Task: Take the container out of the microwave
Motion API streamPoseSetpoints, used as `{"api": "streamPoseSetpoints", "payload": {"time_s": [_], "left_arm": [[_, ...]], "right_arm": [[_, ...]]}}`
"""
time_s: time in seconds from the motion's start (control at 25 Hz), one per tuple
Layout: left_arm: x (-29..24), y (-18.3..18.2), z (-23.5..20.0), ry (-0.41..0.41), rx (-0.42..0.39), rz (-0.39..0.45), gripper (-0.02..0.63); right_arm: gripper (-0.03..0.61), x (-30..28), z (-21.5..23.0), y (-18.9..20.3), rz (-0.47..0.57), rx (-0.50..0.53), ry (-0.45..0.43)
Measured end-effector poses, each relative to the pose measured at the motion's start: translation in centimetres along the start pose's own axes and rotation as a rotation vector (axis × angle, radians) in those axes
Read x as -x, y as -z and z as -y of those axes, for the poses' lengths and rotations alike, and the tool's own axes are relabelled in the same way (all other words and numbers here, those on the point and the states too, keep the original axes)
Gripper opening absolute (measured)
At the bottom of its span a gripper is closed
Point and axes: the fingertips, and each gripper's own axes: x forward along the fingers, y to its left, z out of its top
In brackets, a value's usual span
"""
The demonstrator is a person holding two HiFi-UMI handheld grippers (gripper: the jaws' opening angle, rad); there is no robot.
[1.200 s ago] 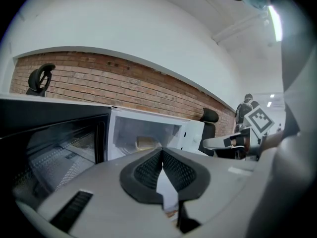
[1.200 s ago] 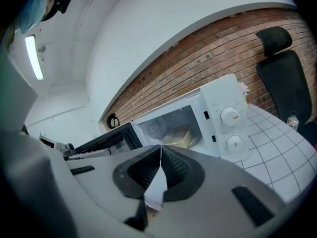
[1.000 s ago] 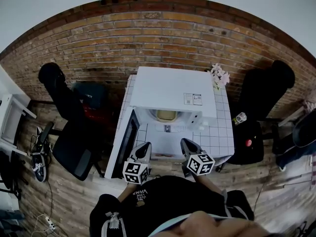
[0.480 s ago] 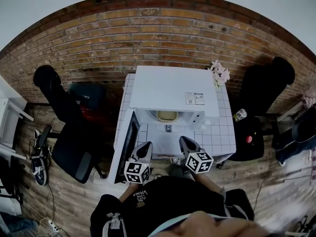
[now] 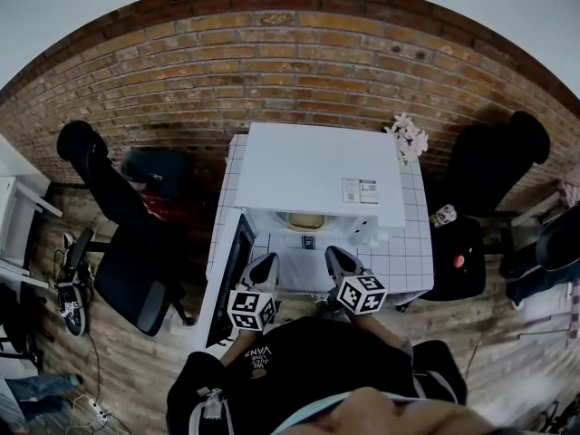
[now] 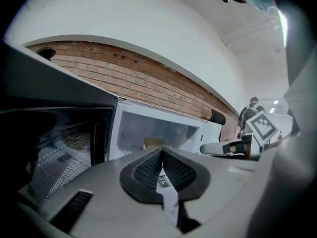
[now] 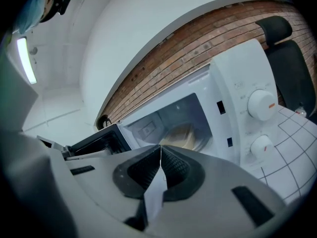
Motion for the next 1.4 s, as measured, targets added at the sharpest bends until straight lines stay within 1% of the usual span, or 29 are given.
{"api": "streamPoseSetpoints", "payload": {"time_s": [0.4,0.68,0.84,1.16,1.2,1.36,1.4], "left_arm": [[-3.6,-0.7,-0.6,0.005,0.005,0.004,0.011],[-5.5,-1.4,-1.0,0.004,0.003,0.029,0.012],[-6.8,-1.3,-0.9,0.017,0.008,0.018,0.012],[-8.0,-0.6,-1.9,0.016,0.075,-0.004,0.014],[-8.1,-0.6,-2.1,0.017,0.083,-0.005,0.017],[-9.0,-0.2,-2.5,0.021,0.105,-0.026,0.086],[-9.2,-0.1,-2.6,0.022,0.108,-0.032,0.095]], "right_arm": [[0.005,-2.4,2.2,-0.3,-0.027,-0.013,0.004],[0.006,-3.9,3.6,-0.7,-0.033,-0.03,0.012],[0.006,-4.6,4.0,-0.8,-0.032,-0.043,0.017],[0.008,-5.4,5.4,-0.9,-0.02,-0.074,0.067],[0.008,-5.5,5.4,-0.9,-0.019,-0.079,0.069],[0.009,-6.2,5.2,-0.6,-0.021,-0.105,0.062],[0.027,-6.3,5.3,-0.4,-0.025,-0.113,0.062]]}}
